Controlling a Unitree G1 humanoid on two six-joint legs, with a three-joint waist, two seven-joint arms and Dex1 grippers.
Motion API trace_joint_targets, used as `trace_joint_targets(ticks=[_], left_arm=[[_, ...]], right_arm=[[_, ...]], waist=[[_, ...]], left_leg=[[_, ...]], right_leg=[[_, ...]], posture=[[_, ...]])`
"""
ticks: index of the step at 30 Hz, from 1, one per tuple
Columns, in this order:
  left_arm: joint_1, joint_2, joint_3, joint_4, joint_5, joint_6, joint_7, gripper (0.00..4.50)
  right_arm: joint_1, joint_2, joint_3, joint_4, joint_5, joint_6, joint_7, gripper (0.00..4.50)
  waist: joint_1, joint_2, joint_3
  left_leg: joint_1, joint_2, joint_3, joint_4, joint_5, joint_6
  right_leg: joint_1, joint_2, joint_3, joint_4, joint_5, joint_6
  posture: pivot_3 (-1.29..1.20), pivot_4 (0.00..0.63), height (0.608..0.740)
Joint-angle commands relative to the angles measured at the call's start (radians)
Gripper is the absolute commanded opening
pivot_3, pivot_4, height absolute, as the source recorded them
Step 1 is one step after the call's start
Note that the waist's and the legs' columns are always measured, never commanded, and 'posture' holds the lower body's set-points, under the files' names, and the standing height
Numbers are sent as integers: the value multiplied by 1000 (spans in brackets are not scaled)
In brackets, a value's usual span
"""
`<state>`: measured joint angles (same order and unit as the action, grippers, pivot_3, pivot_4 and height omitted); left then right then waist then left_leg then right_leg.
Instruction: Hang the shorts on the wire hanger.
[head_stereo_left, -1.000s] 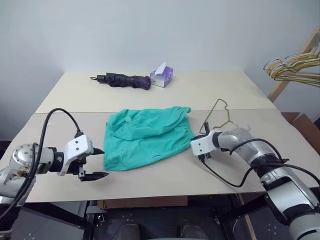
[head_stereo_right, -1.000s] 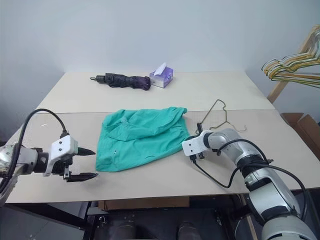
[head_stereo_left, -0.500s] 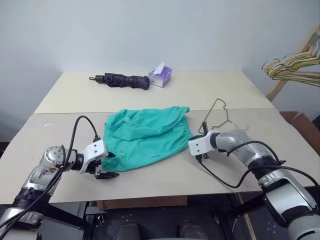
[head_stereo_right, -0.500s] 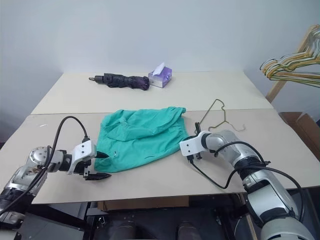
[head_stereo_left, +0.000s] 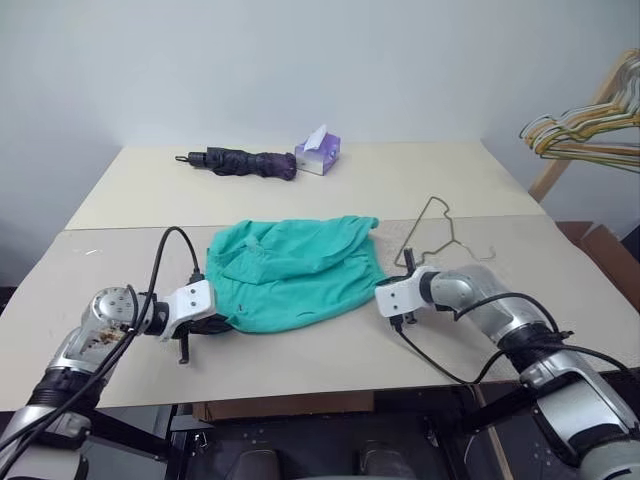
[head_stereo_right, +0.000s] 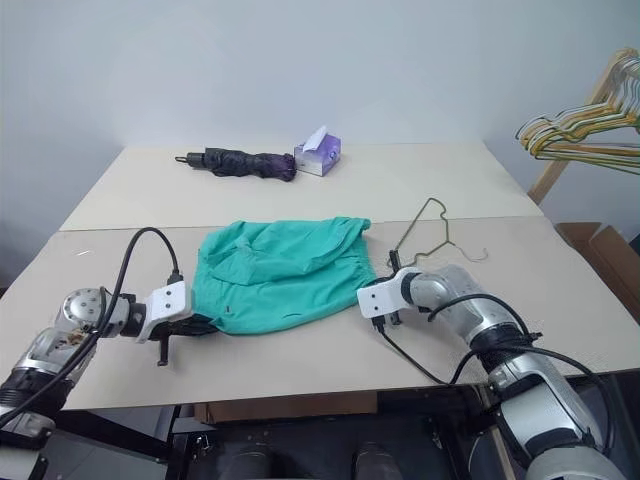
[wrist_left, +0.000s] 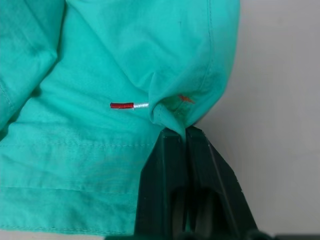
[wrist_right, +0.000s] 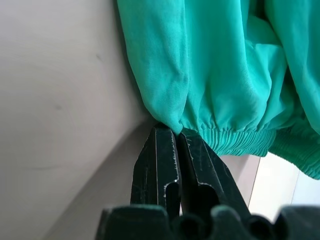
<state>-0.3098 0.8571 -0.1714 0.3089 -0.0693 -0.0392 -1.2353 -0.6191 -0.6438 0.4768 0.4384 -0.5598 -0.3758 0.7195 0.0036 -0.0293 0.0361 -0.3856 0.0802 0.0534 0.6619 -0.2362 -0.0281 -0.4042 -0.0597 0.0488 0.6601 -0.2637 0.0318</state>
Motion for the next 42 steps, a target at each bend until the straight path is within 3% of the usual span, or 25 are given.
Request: trace_joint_targets(ticks=[1,5,11,15,18,20,23,25,28,33,42], left_arm=[[30,58,30,-62,33,26,23,19],[139,173,21,-179,66,35,-29,19],[308,327,143,-452,-92,117,-132,19],[264,358,176,-497,-114,135,-151,19],[77,282,141,-403,-45,129,-60,19],[-121,178,127,-306,16,175,88,19],[-537,-44,170,-20,194,162,628,19],[-709,-115,230,104,228,116,869,19],[-807,-119,302,133,182,44,938,19],[-749,-73,334,38,83,43,794,19],[-185,80,338,-216,-73,7,380,19]], right_arm=[[48,-31,-46,-161,70,72,94,0],[121,-87,-39,-386,151,133,276,0],[182,-202,-110,-708,442,334,541,0],[104,-207,-151,-735,578,552,617,0],[-34,-131,-155,-600,513,640,507,0],[-178,-38,-182,-461,452,729,342,0],[-439,84,-242,-137,271,633,-191,0],[-546,110,-270,4,193,522,-479,0],[-607,93,-294,64,134,392,-688,0],[-552,76,-297,8,147,307,-661,0],[-243,10,-74,-65,19,31,-444,0]], waist=[[-2,0,0],[-10,0,0],[-13,0,1],[1,-1,1],[12,-1,1],[21,-1,1],[39,-3,2],[49,-7,0],[44,-7,-1],[10,-5,-2],[-27,-5,-1]], left_leg=[[0,0,0,0,0,0],[0,0,0,0,0,0],[1,2,2,-1,0,0],[4,3,2,-1,0,0],[6,3,3,-1,0,0],[5,2,3,-1,0,0],[2,2,0,1,2,-2],[-8,2,-2,1,3,-5],[-25,1,-1,-2,8,-15],[-25,0,1,-5,2,-17],[-17,1,0,-1,-1,-10]], right_leg=[[0,0,0,0,0,0],[0,0,0,1,0,0],[-1,0,0,1,-2,-1],[1,0,-1,2,-3,1],[2,1,-1,2,-5,1],[2,1,-1,2,-3,-1],[0,2,-2,4,-1,-3],[-8,2,-4,4,0,-3],[-25,-1,-3,3,1,-2],[-25,-2,-4,-3,0,-1],[-19,-1,-3,0,-1,0]], posture=[[71,0,740],[75,0,740],[96,0,740],[100,0,740],[98,0,740],[88,0,740],[82,0,740],[75,0,740],[66,0,740],[63,0,740],[109,0,740]])
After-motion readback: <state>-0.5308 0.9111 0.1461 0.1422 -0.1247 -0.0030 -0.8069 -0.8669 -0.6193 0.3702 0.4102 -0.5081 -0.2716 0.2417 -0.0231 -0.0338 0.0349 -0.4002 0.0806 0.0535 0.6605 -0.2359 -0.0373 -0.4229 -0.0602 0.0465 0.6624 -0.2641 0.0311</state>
